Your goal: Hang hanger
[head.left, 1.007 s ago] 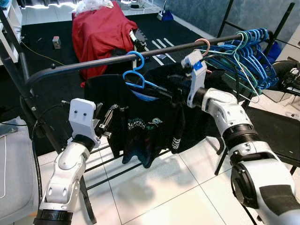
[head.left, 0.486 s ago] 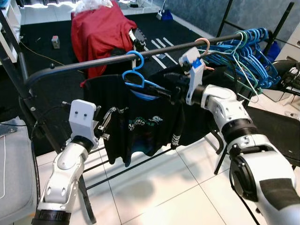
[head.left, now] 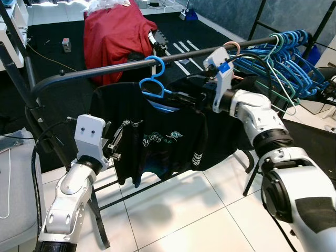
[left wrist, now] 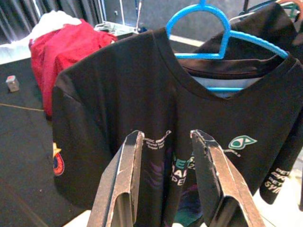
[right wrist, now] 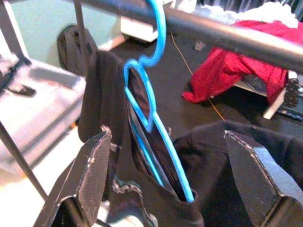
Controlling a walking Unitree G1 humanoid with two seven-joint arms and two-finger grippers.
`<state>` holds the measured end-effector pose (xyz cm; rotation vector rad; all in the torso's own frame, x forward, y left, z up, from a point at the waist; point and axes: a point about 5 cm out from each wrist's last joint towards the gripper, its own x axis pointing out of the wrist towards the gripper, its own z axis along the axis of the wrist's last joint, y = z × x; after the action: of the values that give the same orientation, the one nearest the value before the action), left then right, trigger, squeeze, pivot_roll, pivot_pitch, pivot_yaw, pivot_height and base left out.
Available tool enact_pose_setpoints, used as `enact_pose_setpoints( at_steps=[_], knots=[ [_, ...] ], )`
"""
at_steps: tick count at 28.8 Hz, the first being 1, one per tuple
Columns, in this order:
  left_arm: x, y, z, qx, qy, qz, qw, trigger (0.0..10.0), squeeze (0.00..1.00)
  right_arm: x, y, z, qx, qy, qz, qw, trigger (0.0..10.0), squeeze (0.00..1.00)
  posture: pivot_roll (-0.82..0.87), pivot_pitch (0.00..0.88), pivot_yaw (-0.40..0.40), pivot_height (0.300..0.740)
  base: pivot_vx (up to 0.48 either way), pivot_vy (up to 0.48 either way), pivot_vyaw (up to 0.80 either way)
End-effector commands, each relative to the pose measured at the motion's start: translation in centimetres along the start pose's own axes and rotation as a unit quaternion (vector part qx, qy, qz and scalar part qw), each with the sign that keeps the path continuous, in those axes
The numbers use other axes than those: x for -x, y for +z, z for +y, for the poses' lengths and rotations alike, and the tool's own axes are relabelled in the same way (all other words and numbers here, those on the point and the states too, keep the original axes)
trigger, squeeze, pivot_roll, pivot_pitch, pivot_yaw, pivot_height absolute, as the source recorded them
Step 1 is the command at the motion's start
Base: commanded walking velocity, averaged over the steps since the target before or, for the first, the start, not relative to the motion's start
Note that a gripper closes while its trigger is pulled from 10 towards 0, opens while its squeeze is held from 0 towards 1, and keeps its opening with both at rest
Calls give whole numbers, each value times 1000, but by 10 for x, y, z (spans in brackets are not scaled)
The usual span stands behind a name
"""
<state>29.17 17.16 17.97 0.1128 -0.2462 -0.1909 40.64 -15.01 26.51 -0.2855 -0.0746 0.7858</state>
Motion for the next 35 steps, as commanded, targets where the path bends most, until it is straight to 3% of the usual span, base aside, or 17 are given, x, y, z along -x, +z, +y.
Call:
enact_pose_setpoints(
  at_steps=[1, 7, 11, 19, 35],
  knots=[
    [0, -1, 1, -5, -6, 8, 1000, 10000, 0, 5, -6, -6, 13, -19, 23, 999, 10000, 0, -16, 141, -37, 740, 0, 0, 0],
    [-1, 0, 1, -6, -4, 8, 1000, 10000, 0, 11, -10, -12, -8, -33, 25, 999, 10000, 0, -14, 136, -44, 740, 0, 0, 0],
    [-1, 2, 2, -7, 0, 8, 1000, 10000, 0, 9, -10, -8, -39, 0, 12, 999, 10000, 0, -13, 129, -49, 740, 0, 0, 0],
    [-2, 2, 2, -10, -1, 8, 1000, 10000, 0, 7, -8, -5, -31, 21, 12, 999, 10000, 0, -16, 130, -45, 740, 0, 0, 0],
    [2, 3, 4, -24, 2, 14, 1000, 10000, 0, 7, -3, -11, -26, -15, 7, 1000, 10000, 0, -10, 143, -58, 740, 0, 0, 0]
  ],
)
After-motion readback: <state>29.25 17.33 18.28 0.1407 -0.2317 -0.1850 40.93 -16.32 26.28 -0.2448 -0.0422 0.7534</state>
